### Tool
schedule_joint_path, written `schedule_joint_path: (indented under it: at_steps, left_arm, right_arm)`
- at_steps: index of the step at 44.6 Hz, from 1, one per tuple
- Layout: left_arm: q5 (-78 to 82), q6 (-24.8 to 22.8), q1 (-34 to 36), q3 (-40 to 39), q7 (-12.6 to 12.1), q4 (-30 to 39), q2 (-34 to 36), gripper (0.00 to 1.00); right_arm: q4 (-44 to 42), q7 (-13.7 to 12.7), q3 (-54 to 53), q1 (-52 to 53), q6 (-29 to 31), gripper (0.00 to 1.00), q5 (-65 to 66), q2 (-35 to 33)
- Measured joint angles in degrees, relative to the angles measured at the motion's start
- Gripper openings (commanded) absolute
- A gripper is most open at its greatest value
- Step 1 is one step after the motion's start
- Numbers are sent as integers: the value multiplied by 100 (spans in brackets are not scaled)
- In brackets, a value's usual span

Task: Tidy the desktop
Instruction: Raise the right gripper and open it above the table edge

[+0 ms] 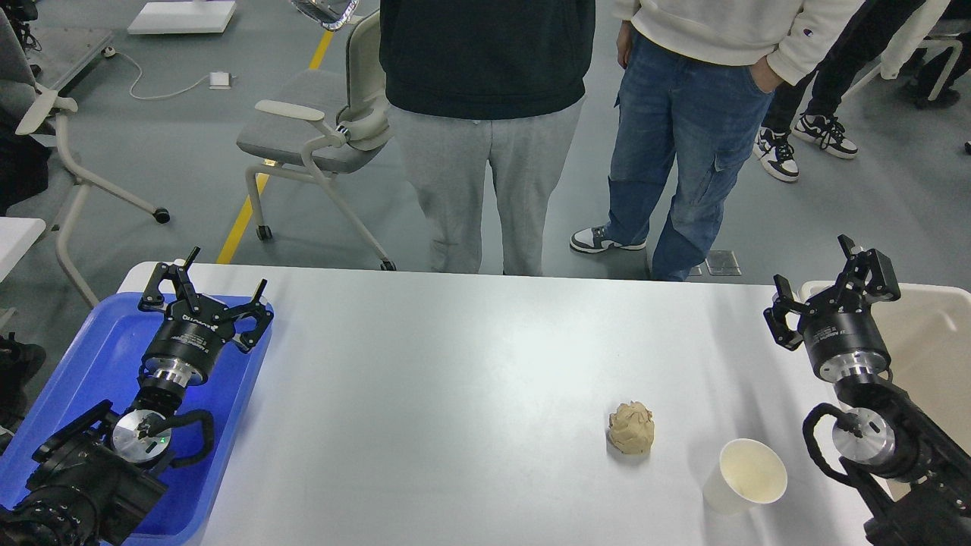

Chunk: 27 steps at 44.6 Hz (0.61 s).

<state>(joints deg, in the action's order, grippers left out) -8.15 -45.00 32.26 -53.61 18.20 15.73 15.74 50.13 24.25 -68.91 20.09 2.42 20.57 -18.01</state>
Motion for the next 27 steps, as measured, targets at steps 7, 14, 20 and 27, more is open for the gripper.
schedule_joint_path:
  at_steps: [7,14,20,27]
  left_arm:
    - [0,0,0,0,-2,0,0,100]
    - [4,0,0,0,-2,0,1,100]
    - [6,0,0,0,-2,0,1,100]
    - [6,0,0,0,-2,0,2,100]
  right_arm:
    - [-9,0,-1,7,-5,100,0,-2]
    - [-10,0,2,65,-12,100,0,-2]
    - [27,-61,98,123,-44,100,0,-26]
    - [334,-655,166,200,-50,100,-15,-288]
